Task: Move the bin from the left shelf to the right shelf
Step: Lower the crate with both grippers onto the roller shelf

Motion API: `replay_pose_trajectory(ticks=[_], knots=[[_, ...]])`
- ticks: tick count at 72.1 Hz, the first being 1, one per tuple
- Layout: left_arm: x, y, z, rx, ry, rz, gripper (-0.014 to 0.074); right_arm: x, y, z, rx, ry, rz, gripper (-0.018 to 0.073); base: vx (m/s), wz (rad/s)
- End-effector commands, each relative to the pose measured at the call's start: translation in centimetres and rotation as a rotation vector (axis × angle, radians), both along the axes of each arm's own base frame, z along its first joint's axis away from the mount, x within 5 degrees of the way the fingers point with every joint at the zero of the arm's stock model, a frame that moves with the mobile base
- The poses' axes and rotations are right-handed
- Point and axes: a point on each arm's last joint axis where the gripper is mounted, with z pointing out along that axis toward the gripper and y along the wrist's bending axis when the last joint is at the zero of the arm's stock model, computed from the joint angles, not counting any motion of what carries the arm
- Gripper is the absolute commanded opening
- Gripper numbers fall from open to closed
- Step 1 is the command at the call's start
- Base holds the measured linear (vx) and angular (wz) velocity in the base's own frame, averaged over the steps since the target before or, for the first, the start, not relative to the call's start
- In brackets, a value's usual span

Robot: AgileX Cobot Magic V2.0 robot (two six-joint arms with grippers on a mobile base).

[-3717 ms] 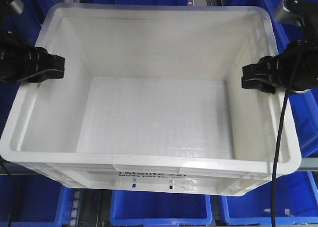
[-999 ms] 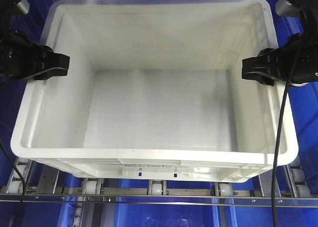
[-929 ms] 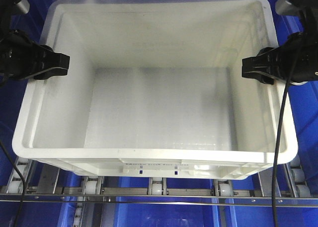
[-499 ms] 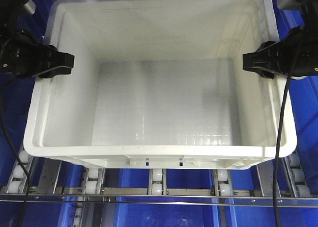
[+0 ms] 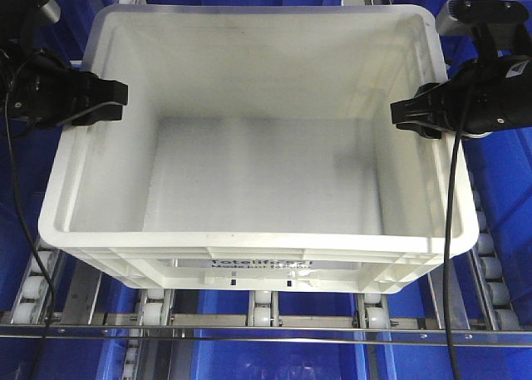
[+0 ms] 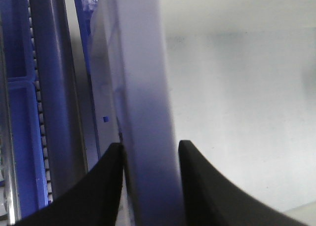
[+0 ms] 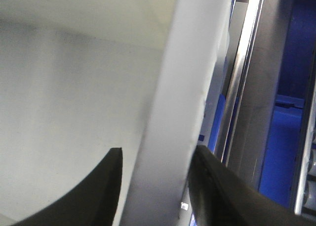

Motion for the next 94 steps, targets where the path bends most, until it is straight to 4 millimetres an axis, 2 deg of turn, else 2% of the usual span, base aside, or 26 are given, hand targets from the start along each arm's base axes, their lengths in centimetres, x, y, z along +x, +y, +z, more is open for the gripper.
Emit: replay_pose_trajectory(ticks=[1, 33, 44, 57, 80, 87, 94], knots=[[0.1, -0.3, 1.6, 0.014, -0.109, -0.037, 0.0002, 0.9, -0.1, 2.4, 0.024, -0.16, -0.029, -0.0005, 0.0, 0.0], [0.8, -0.3, 1.1, 0.03, -0.127, -0.042, 0.0006, 1.4, -0.2, 2.1, -0.003, -0.178, -0.03, 0.0001, 0.0, 0.0], [1.1, -0.3, 0.9, 0.04, -0.134, -0.049, 0.0024, 1.4, -0.2, 2.1, -0.003, -0.178, -0.03, 0.0036, 0.0, 0.0], [1.2, -0.3, 0.9, 0.061, -0.159, -0.067, 0.0085, 1.5, -0.3, 2.1, -0.007, -0.185, -0.03, 0.0157, 0.0, 0.0], [1.5, -0.2, 1.1, 0.06, -0.192, -0.052, 0.0309, 1.6, -0.4, 2.3, -0.019, -0.217, -0.034, 0.051, 0.0, 0.0], [1.5, -0.2, 1.2, 0.06, -0.197, -0.051, 0.0368, 1.7, -0.4, 2.6, -0.022, -0.248, -0.04, 0.0559, 0.0, 0.0], [1.4, -0.2, 1.4, 0.059, -0.206, -0.048, 0.0412, 1.5, -0.6, 3.2, -0.035, -0.29, -0.042, 0.057, 0.0, 0.0]])
